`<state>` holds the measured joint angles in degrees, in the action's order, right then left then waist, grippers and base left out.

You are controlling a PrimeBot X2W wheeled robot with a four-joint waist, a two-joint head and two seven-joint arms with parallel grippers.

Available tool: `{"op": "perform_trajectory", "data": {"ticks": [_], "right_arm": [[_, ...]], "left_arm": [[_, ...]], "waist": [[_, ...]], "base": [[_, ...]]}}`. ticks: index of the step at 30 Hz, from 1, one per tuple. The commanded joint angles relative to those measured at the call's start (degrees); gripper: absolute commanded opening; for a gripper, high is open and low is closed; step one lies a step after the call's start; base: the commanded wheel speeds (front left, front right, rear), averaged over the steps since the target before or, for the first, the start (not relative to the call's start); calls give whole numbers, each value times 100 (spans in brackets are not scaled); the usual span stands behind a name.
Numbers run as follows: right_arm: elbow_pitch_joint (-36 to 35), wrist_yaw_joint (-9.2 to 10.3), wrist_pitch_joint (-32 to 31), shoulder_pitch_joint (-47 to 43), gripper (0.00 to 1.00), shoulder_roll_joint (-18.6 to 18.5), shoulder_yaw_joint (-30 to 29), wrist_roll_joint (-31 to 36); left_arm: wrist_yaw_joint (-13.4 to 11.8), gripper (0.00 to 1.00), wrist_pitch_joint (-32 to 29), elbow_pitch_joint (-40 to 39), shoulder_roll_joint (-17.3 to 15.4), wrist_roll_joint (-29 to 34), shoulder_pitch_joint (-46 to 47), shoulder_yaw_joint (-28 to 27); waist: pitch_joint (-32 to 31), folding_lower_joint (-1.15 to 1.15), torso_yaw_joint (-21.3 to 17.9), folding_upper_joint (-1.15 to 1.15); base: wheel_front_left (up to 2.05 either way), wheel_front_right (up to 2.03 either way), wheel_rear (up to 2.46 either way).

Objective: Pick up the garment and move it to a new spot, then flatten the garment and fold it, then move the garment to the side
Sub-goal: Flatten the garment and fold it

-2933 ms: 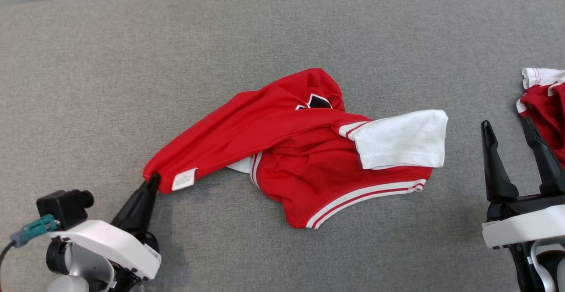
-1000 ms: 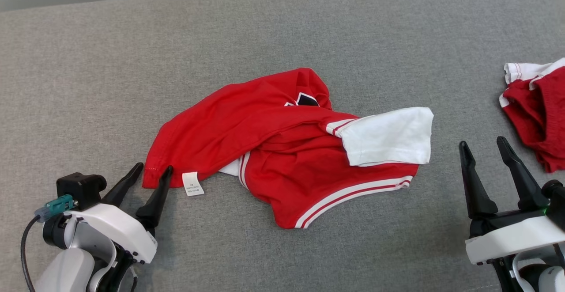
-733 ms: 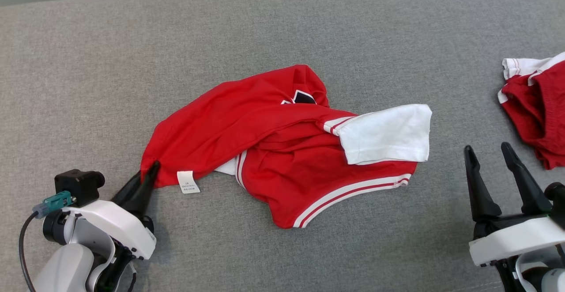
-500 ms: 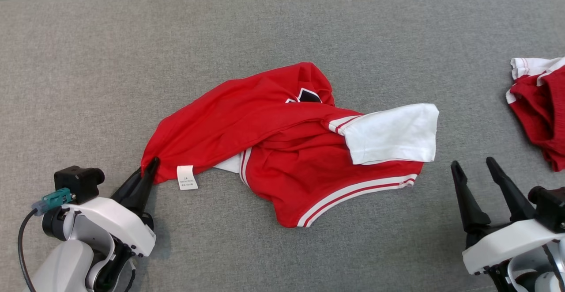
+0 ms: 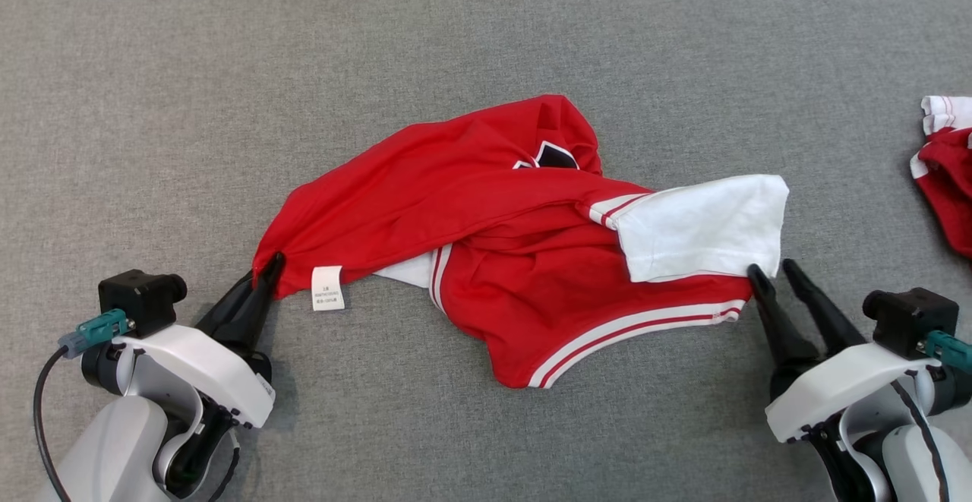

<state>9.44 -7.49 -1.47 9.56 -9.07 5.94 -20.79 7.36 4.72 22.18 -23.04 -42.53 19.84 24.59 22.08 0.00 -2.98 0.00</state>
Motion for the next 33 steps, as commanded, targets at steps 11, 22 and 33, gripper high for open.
{"op": "perform_trajectory", "data": {"ticks": [11, 22, 33], "right_arm": [[-316, 0, 451, 107, 0, -179, -138, 3], [-1766, 0, 770, 704, 0, -376, -521, -313], [-2765, 0, 594, 2277, 0, -756, -960, -486]], "left_arm": [[-56, 0, 285, -220, -143, -58, 63, -97], [-384, 0, 72, -2180, -419, -419, 90, -560], [-851, 0, -354, -3936, -667, -890, 950, -1336]], "waist": [[-64, 0, -11, 0], [-347, 0, -22, 0], [-742, 0, 55, 0]], "base": [[0, 0, 0], [0, 0, 0], [0, 0, 0]]}}
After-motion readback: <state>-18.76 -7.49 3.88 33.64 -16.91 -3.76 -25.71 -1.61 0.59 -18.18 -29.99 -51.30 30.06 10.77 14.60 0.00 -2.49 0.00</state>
